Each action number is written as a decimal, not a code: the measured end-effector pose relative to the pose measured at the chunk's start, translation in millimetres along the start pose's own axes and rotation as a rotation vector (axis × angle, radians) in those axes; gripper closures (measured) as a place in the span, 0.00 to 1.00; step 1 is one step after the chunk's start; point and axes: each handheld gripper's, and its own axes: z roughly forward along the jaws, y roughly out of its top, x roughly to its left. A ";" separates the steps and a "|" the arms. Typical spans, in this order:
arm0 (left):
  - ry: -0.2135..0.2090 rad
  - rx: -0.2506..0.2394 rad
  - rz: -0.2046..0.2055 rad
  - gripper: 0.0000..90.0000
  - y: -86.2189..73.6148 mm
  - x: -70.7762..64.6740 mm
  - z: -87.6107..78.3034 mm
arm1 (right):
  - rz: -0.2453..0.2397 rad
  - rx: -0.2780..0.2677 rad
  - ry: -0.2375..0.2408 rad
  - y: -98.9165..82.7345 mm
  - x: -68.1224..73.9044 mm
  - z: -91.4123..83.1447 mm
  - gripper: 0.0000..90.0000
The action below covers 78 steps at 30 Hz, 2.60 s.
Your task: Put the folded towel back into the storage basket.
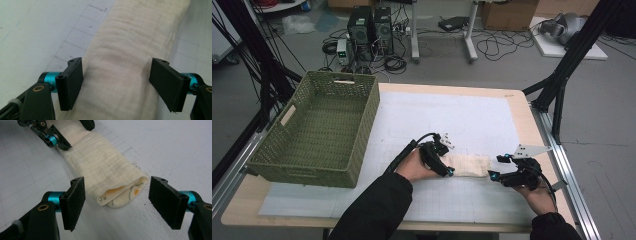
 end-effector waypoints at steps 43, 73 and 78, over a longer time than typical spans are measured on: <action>0.155 0.043 0.018 0.85 -11.3 2.3 -15.3 | 0.008 0.008 -0.008 -1.6 0.7 2.5 0.30; 0.065 -0.097 -0.247 0.88 -21.6 17.8 -45.0 | 0.067 -0.038 -0.029 -8.5 -0.3 -4.2 0.17; 0.062 -0.126 -0.288 0.88 -24.9 22.0 -51.8 | 0.069 -0.038 -0.024 -8.7 -0.8 -3.9 0.16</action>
